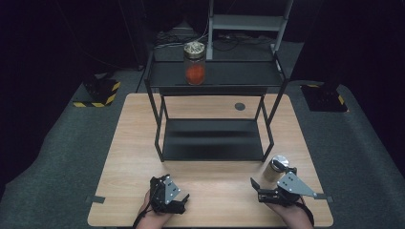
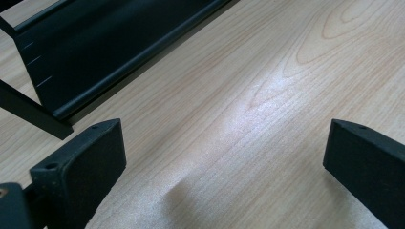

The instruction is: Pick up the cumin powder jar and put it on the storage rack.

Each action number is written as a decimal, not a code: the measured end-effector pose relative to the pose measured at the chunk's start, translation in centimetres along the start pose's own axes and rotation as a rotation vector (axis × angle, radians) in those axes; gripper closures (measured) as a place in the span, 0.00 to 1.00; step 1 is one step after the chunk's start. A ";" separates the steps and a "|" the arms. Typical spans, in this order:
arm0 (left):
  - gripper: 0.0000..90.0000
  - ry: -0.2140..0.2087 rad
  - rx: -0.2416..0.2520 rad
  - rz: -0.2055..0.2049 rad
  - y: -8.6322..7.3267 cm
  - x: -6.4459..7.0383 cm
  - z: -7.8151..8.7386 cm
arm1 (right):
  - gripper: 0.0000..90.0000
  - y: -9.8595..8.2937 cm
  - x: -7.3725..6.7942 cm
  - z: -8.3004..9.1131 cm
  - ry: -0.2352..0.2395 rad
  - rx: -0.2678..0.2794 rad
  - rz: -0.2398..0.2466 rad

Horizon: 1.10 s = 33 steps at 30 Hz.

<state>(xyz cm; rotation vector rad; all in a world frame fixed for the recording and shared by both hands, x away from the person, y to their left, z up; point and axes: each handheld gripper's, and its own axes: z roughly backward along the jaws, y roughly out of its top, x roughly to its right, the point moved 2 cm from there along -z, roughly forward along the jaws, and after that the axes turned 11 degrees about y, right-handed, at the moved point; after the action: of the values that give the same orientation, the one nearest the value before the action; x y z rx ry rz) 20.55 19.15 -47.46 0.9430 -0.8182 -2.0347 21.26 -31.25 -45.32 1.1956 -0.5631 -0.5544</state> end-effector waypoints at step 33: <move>0.01 -0.007 0.005 -0.027 0.0 0.2 0.0 | 0.00 -2.5 2.2 0.9 -0.152 0.005 -0.128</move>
<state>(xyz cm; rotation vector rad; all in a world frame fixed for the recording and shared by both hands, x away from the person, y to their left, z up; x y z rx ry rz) 20.49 18.98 -47.51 0.9550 -0.8192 -2.0609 22.07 -33.98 -47.21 1.2063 -0.6200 -0.7583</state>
